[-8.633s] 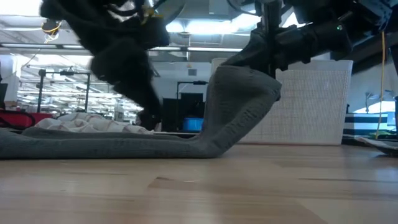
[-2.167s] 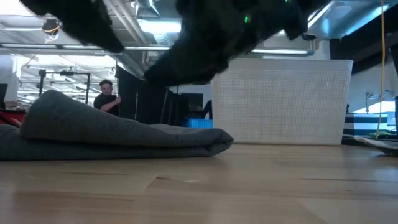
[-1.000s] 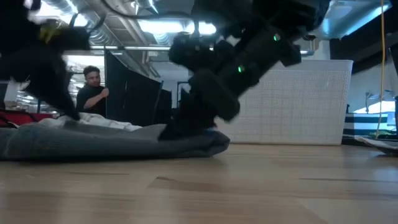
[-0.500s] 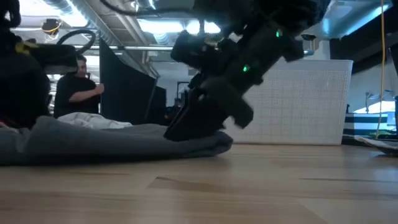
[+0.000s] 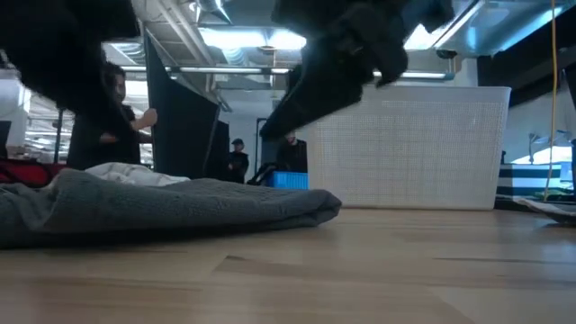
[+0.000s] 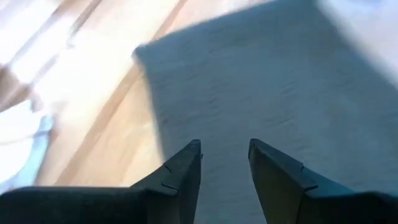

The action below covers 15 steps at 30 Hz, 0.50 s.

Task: Fold towel
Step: Fold the gray towel

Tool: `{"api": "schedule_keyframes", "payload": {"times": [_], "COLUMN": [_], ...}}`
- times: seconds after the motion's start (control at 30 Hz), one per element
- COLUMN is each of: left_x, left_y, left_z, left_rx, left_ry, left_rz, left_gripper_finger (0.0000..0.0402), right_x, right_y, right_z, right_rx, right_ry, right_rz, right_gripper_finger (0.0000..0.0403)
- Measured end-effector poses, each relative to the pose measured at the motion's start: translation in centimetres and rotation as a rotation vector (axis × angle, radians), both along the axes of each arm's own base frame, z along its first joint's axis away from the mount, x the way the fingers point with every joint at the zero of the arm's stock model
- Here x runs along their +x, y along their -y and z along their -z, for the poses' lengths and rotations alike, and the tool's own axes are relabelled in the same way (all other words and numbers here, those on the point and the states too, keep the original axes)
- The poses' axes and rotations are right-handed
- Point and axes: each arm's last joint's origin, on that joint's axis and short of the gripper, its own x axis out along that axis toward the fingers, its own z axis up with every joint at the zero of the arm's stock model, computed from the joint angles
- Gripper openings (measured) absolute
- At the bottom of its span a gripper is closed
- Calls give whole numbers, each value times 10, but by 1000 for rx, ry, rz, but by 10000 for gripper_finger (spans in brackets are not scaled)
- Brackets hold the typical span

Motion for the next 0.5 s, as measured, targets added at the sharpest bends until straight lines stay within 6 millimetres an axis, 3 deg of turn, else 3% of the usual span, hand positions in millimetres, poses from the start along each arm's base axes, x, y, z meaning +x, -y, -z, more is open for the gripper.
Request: {"api": "schedule_keyframes", "payload": {"times": [0.1, 0.3, 0.5], "left_x": [-5, -14, -14], "left_y": [-8, -9, 1], "left_z": [17, 38, 47], "left_rx": [-31, -128, -254], "left_ry": [-61, -109, -24], "left_rz": [-39, -55, -34], "left_gripper_finger": [127, 127, 127], "right_x": [-3, -3, -9], "right_y": [1, 3, 5], "right_z": [29, 67, 67], "right_rx": [60, 86, -50], "right_ry": [23, 52, -29], "right_rz": [48, 134, 123], "right_gripper_finger": [175, 175, 175]}}
